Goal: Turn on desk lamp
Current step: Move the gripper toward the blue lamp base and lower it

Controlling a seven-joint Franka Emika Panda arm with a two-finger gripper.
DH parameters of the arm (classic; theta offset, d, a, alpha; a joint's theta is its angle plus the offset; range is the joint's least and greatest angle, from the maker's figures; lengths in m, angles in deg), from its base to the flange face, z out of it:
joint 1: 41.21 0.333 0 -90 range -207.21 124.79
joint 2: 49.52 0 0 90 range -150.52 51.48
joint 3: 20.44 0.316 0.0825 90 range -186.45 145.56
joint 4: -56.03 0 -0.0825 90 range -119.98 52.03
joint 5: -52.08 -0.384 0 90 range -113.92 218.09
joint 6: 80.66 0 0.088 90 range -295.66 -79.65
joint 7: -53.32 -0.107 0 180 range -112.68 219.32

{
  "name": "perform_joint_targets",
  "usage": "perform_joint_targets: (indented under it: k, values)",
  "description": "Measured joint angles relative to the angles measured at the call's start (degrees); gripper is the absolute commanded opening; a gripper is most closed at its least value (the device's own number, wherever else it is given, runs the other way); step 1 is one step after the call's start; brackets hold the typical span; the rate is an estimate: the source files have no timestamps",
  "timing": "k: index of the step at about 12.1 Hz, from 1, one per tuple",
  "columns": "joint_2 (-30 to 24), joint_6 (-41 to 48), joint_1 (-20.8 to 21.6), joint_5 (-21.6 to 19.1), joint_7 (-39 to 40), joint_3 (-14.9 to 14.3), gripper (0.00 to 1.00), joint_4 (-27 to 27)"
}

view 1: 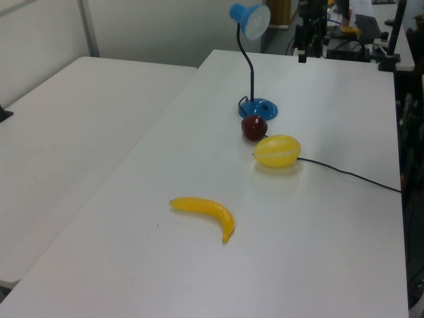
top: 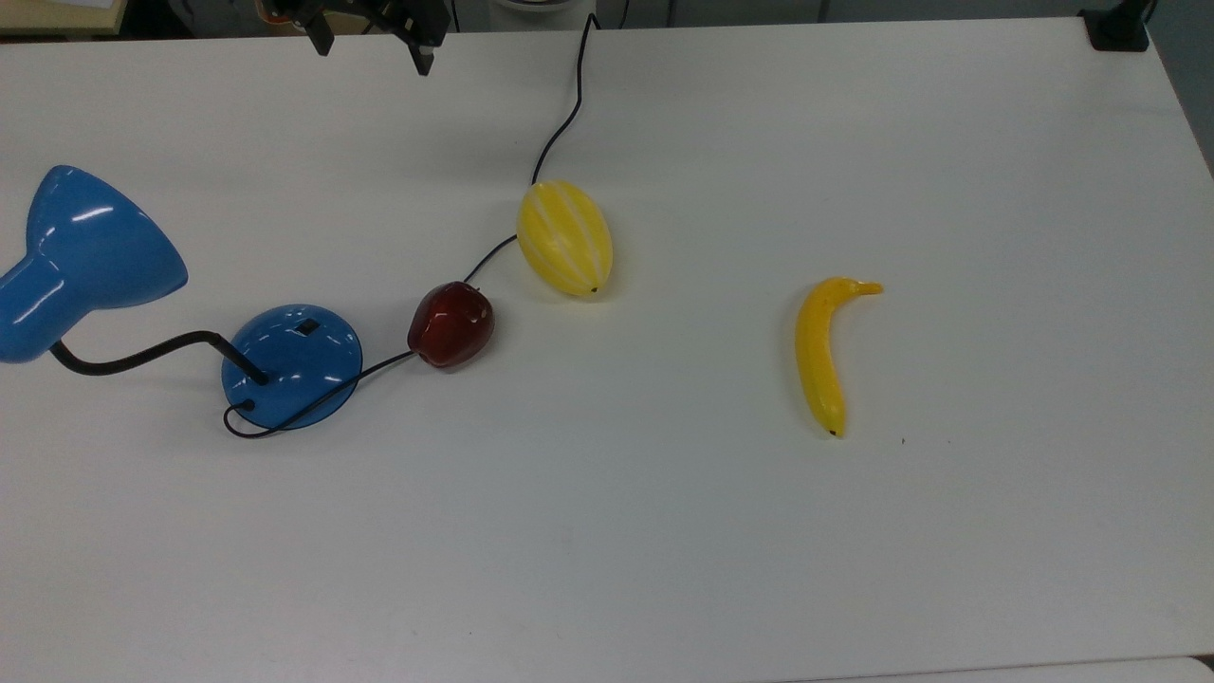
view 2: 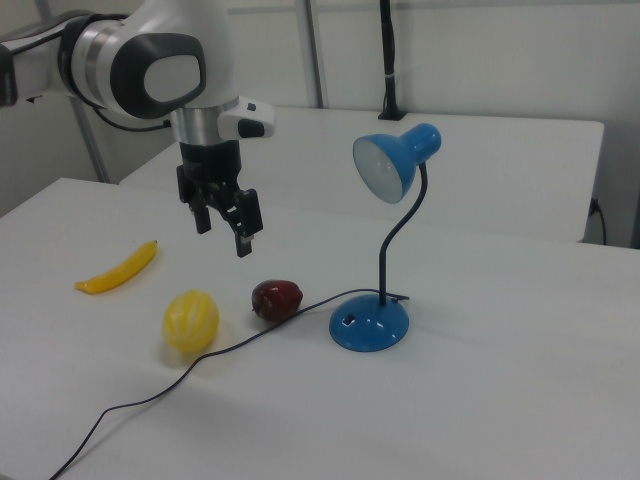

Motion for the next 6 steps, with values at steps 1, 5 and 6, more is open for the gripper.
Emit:
perform_joint_targets:
  k: [1,5,6]
  values:
    - [0.3,-1.0,0.0,0.0,-1.6,0.1,1.00,0.0]
    - [1.1,-2.3,0.6,0.0,-6.1,2.4,1.00,-0.1]
    - [1.1,-2.4,0.9,0.0,-7.1,2.4,1.00,-0.2]
